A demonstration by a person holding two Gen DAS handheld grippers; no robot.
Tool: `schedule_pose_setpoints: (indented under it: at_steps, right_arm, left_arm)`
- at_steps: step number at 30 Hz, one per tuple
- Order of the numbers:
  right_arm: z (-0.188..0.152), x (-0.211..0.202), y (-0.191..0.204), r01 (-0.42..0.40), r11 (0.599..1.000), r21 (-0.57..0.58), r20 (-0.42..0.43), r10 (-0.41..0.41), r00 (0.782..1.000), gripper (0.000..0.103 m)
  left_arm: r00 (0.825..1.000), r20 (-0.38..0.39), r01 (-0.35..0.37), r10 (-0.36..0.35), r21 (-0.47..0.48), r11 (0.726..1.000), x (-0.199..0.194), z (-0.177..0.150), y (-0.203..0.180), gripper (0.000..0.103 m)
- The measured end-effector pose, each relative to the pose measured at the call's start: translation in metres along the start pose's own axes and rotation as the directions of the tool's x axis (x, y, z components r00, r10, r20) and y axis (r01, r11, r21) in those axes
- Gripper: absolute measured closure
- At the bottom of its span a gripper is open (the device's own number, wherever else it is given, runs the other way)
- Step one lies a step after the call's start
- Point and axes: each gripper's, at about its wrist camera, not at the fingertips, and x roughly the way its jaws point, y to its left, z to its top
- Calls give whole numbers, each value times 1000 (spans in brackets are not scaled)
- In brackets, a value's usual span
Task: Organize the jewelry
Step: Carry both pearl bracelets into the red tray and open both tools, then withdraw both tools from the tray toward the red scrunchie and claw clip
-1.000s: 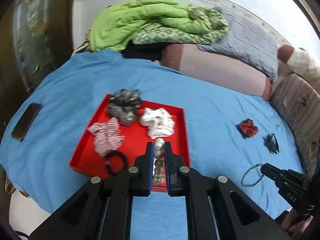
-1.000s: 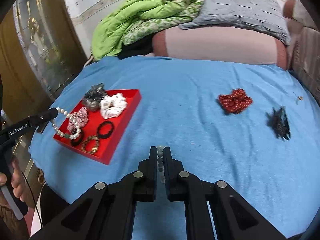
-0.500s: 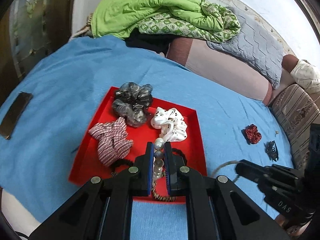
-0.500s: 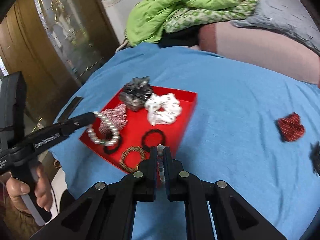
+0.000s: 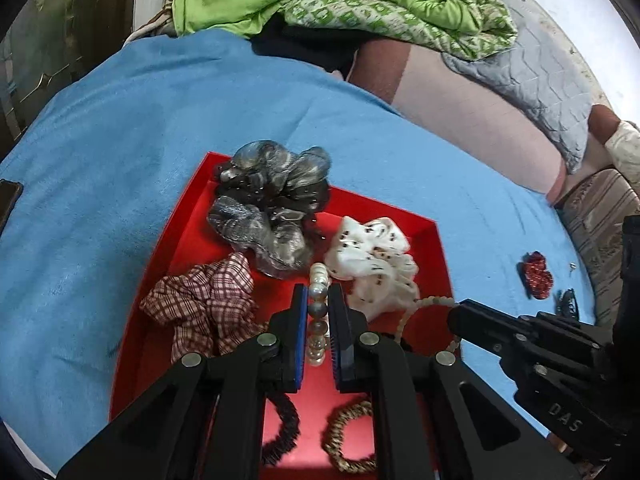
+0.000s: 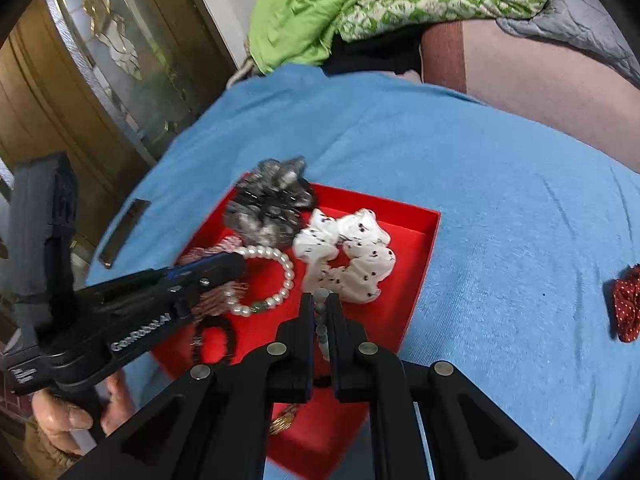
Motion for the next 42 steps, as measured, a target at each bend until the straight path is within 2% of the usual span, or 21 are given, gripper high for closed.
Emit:
schedule_pose_setpoints:
  at_steps: [7,13,15,17,19,23,26,29,32,42]
  right_arm:
    - [0,20,-11,43,999,1,-22,-43,999,96]
    - [0,21,-8,83,996,-38,-3,-84,997,95]
    - [1,19,-8,92,995,-45,1,-92,996,94]
    - [0,15,-8,102,994,-47,14,-101,995,83]
    - [0,8,-9,111,993,-48,33,-110,993,60]
    - [-3,-7,-7,128,990,-55,62,-125,990,59]
    - [-10,-21,-6,131,990,-54,79,-127,989,59]
    - [-22,-37,-7,132,990,-46,92,-128,987,57]
    - [-39,-52,-12,130,991,-17,101,-127,987,52]
    - [-99,-93,-41,191,980,48,99,-195,976,51]
  left_arm:
    - [1000,-3,-26,26,4,1000,7,3,4,94]
    - [999,36,-29,28,12,1000,-9,3,-1,93]
    - [998,45,-32,31,15,999,-16,2,-4,90]
    - [998,60,-34,33,19,999,-25,1,-7,81]
    - [996,82,-50,48,28,998,-33,-1,-12,74]
    - [990,111,-95,89,50,994,-48,-7,-23,71]
    - [985,131,-118,110,50,992,-61,-14,-29,61]
    - [982,145,-126,120,38,991,-73,-22,-34,57]
    - [979,152,-142,136,28,989,-85,-31,-40,55]
    - [974,158,-174,161,72,982,-106,-61,-77,54]
